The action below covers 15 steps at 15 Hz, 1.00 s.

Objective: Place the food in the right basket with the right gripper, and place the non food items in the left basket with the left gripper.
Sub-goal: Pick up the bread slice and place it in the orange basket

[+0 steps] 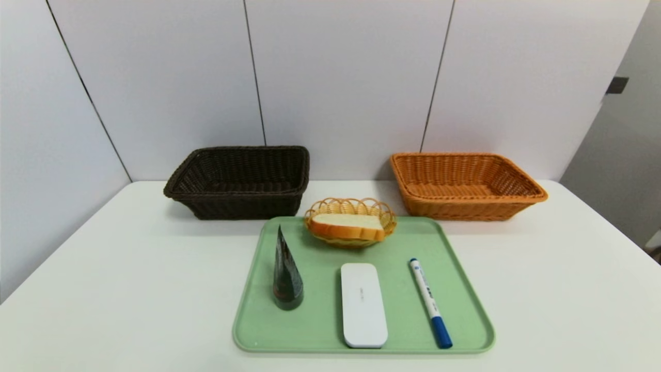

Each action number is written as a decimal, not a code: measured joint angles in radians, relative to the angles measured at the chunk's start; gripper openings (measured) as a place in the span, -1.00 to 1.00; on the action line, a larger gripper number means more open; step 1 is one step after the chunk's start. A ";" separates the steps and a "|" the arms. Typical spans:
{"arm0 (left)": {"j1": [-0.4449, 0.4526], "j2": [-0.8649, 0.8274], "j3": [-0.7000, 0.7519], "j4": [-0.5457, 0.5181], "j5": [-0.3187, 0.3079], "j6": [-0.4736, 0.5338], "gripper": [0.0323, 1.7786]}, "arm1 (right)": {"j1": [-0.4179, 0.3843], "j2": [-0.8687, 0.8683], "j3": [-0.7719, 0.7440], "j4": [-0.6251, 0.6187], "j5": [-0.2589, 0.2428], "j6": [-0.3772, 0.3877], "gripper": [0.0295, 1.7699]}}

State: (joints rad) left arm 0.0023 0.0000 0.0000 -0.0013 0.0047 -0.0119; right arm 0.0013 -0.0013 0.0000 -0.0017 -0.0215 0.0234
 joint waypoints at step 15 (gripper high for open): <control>-0.001 0.000 0.000 -0.002 0.002 -0.023 0.90 | 0.000 0.000 0.000 -0.005 0.000 -0.007 0.92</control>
State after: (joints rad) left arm 0.0017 0.0000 0.0000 -0.0032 0.0066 -0.0349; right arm 0.0013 -0.0013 0.0000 -0.0070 -0.0211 0.0162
